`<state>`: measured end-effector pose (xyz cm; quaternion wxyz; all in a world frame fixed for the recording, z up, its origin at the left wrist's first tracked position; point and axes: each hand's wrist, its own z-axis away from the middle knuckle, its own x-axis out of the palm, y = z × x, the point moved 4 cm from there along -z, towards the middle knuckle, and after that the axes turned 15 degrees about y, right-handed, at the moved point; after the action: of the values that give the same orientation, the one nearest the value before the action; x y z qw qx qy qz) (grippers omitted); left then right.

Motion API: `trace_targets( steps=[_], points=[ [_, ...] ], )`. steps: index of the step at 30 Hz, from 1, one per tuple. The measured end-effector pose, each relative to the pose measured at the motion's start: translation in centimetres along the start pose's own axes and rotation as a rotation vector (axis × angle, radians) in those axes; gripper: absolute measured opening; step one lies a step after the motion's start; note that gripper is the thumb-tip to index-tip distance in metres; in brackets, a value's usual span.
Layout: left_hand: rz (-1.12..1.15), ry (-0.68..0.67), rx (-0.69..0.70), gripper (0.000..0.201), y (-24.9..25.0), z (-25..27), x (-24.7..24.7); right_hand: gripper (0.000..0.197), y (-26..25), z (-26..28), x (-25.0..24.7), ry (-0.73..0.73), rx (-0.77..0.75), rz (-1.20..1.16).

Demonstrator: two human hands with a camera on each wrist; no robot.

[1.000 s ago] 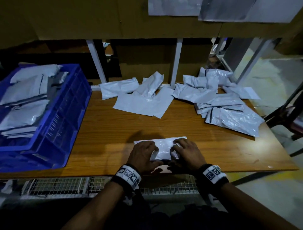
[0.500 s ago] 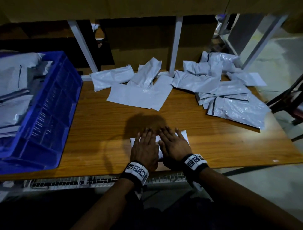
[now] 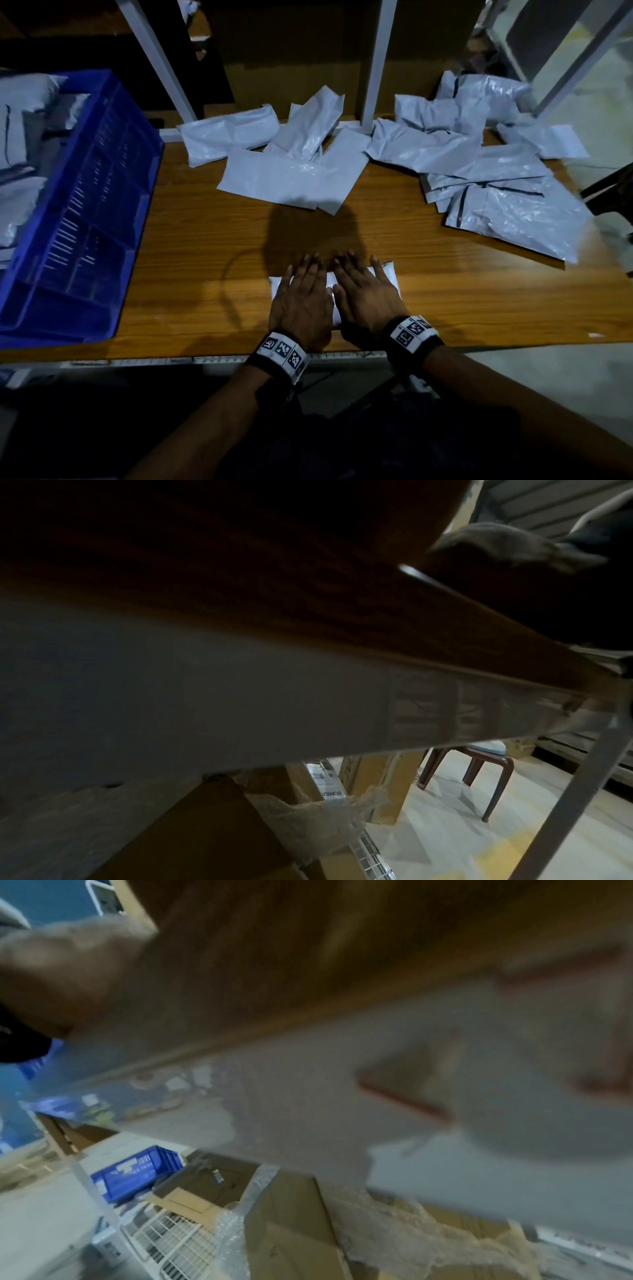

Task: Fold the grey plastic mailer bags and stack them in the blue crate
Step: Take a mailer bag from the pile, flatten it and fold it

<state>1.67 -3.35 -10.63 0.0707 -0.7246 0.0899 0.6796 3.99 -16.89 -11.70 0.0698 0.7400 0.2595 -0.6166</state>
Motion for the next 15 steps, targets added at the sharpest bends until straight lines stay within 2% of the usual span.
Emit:
trace_targets(
  steps=[15],
  points=[
    [0.009,-0.018,-0.029,0.074,-0.08,-0.03,0.40,0.063,0.39,-0.17,0.50,-0.054,0.022,-0.035]
  ],
)
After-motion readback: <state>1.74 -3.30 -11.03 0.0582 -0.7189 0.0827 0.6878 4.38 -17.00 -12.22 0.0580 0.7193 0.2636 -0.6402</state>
